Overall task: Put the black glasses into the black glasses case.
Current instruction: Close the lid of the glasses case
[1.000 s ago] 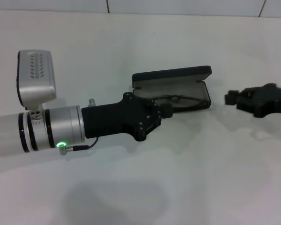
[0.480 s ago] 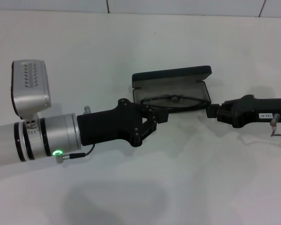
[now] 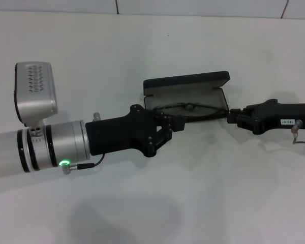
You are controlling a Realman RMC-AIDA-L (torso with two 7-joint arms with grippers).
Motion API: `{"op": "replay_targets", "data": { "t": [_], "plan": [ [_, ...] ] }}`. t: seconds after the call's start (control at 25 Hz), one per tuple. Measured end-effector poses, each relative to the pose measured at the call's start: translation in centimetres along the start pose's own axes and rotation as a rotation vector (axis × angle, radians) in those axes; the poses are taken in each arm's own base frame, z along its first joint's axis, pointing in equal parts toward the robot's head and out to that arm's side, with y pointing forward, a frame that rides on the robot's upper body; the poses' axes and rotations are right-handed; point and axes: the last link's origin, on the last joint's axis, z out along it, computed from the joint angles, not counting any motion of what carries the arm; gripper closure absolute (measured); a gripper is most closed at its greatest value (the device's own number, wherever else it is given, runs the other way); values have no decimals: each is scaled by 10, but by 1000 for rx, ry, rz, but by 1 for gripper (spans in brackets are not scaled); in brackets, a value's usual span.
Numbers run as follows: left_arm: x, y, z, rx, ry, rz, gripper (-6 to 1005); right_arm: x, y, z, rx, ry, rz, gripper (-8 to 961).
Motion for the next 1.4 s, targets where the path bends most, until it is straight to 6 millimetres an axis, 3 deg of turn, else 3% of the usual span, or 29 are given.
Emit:
{"op": "replay_targets", "data": {
  "t": [1.04, 1.4],
  "plan": [
    [-1, 0, 1, 4, -1, -3, 947, -14, -8, 9, 56, -21, -69, 784],
    [-5, 2, -2, 12, 0, -16, 946, -6, 7, 9, -44, -46, -11, 778]
  ]
}}
